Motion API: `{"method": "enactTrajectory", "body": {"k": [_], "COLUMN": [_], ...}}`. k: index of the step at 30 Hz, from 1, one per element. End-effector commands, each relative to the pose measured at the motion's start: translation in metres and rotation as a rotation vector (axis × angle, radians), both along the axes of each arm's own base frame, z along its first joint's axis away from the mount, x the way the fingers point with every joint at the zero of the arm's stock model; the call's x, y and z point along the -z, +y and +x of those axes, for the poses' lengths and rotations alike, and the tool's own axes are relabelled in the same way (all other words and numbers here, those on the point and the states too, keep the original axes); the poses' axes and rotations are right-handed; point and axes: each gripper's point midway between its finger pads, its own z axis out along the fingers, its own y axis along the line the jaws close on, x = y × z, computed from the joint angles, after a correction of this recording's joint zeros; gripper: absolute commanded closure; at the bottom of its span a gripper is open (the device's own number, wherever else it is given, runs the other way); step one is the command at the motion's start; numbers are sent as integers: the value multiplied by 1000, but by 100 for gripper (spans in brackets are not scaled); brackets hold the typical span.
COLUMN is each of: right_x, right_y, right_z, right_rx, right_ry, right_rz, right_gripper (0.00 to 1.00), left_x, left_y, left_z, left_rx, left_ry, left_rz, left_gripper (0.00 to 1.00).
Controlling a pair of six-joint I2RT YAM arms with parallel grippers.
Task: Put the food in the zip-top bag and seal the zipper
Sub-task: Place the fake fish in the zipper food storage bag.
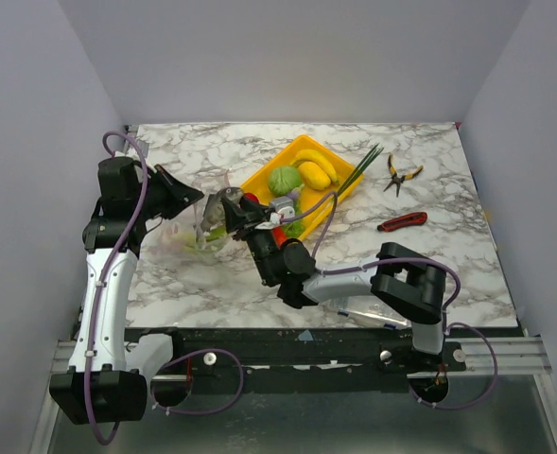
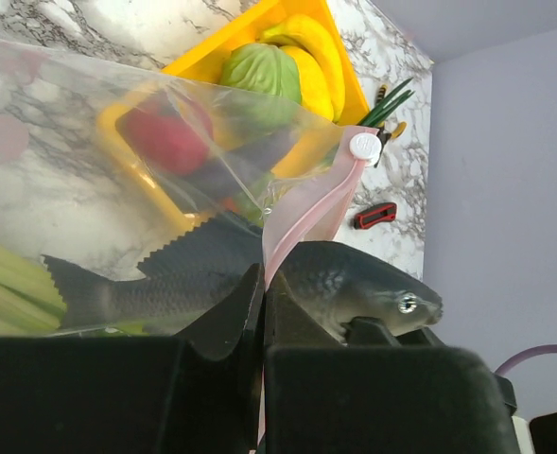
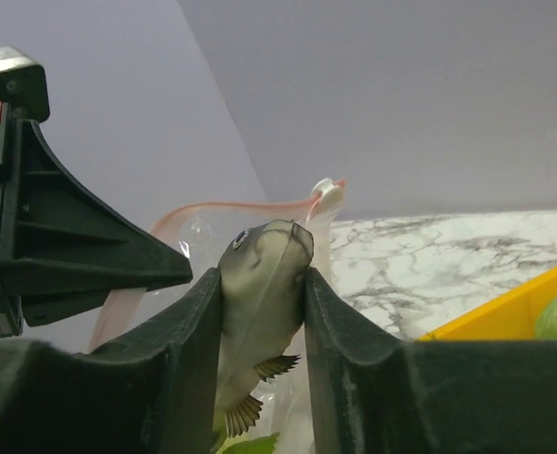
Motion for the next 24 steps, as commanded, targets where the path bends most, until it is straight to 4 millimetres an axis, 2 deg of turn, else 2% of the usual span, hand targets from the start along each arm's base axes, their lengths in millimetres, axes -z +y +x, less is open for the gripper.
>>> {"method": "enactTrajectory", "body": {"k": [1, 5, 7, 10, 14, 17, 18, 21, 24], "right_x": [5, 17, 21, 20, 12, 13, 9, 12, 24], "right_y": [17, 24, 22, 12, -2, -12, -17, -34, -57], "right_z": [-1, 0, -3, -4, -6, 1, 4, 18, 41], "right_rx": [-63, -82, -93, -74, -80, -101, -116, -157, -180], "right_ry": [61, 114, 133, 168, 237, 346, 372, 470, 603], "right_rz": [43, 28, -1, -52, -145, -221, -220, -260, -281], "right_gripper": [59, 29, 21, 17, 17, 18, 19, 19, 21], "left_x": [-21, -22, -23, -25, -23, -19, -18, -16, -14], "left_y": [-1, 3, 4, 2, 3, 5, 6, 10, 15], "left_z": [-2, -2, -3, -3, -3, -2, -2, 0, 2], "left_rx": [-2, -22, -22, -14, -14, -22, -25, -24, -9], "left_ry": [-48, -54, -55, -62, -63, -59, -59, -77, -105], "left_rz": [-11, 9, 8, -2, 2, 16, 23, 57, 128], "left_gripper": [100, 100, 100, 100, 100, 100, 100, 100, 100]}}
